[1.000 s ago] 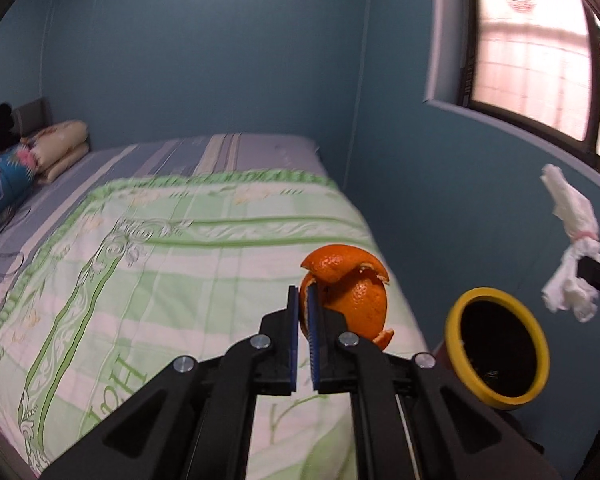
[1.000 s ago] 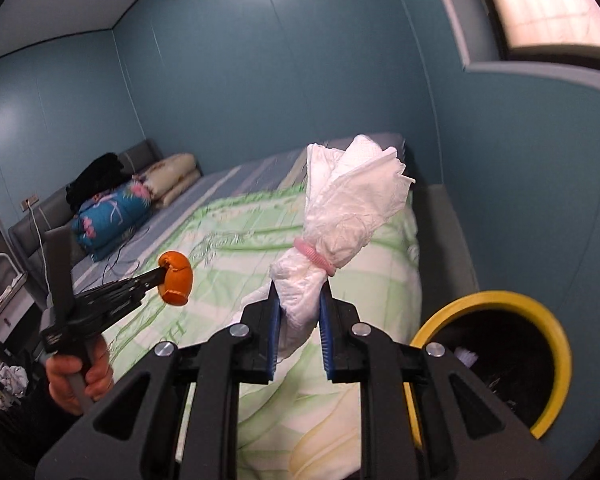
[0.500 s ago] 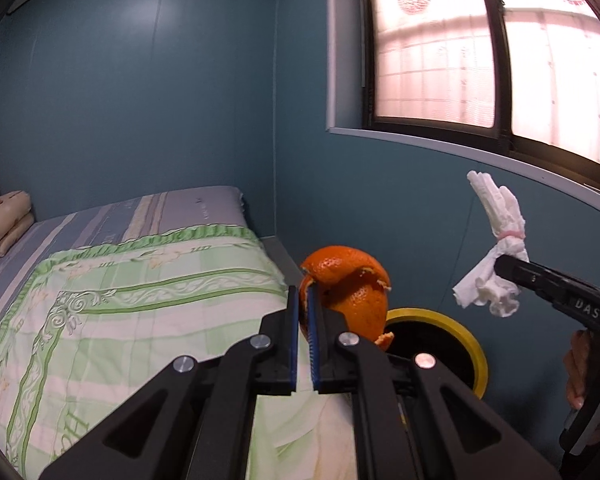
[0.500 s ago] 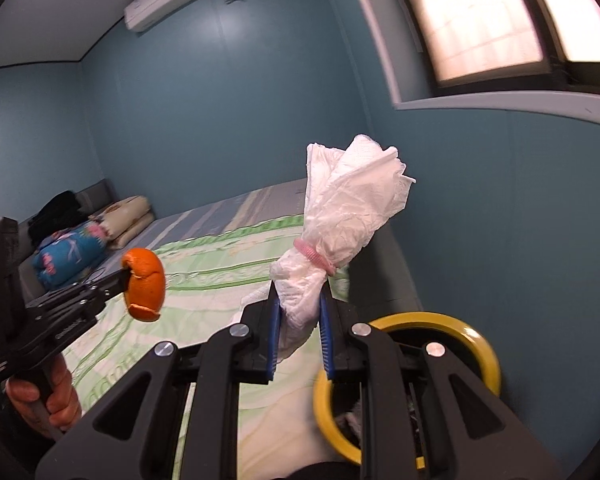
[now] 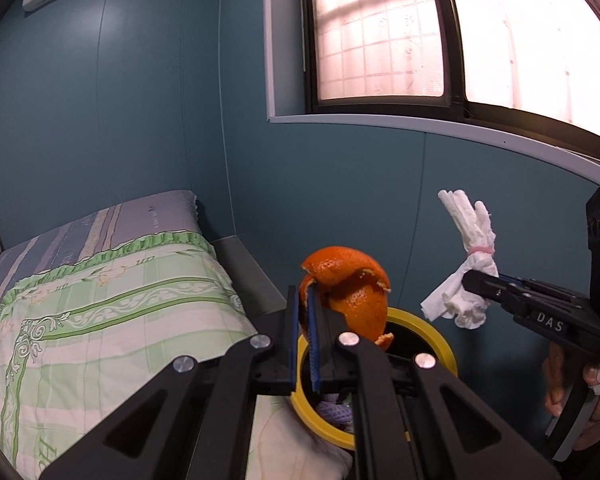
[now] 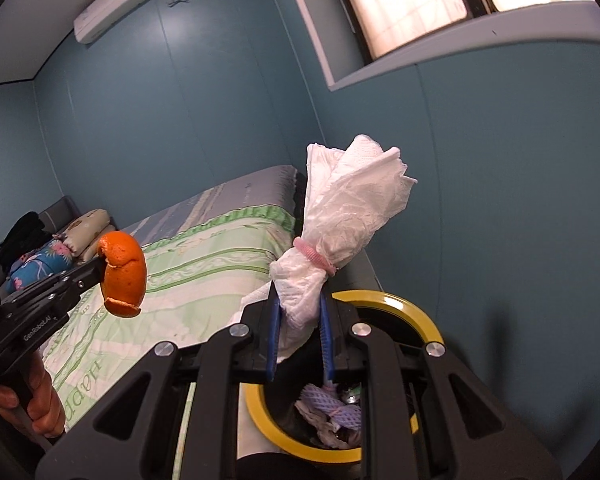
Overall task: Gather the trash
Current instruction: 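Lift and carry the orange peel and tissue over the yellow bin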
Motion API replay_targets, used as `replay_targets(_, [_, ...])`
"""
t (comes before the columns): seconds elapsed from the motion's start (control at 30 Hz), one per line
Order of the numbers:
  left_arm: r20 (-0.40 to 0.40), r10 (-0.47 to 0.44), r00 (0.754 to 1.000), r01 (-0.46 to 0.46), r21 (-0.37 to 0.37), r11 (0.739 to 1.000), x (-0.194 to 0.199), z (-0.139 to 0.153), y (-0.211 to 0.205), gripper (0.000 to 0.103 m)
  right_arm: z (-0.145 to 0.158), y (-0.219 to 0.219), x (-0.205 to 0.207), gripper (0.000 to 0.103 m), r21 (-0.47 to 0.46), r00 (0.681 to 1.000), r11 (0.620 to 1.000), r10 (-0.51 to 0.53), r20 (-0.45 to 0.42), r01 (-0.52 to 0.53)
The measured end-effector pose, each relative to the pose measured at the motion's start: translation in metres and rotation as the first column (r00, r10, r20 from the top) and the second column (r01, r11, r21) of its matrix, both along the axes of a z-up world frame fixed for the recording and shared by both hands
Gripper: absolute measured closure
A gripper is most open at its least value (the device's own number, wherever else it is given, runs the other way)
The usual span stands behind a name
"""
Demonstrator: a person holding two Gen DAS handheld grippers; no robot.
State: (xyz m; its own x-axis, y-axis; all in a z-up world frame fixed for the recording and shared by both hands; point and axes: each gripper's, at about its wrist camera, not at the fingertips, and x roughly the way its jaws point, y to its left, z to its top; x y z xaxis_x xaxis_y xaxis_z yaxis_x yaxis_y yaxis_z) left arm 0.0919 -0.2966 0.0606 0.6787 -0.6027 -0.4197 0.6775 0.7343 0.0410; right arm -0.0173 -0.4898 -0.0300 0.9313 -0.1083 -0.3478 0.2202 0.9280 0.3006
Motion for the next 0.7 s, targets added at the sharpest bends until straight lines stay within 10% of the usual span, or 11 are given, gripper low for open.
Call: replay_targets(0.7, [-0.096, -0.022, 0.995, 0.029, 0.065, 0.997, 0.028, -0.046, -0.06, 0.099, -0.042, -0.019, 0.026, 0.087, 0.017, 0.989, 0.998, -0.053, -0.134, 0.056])
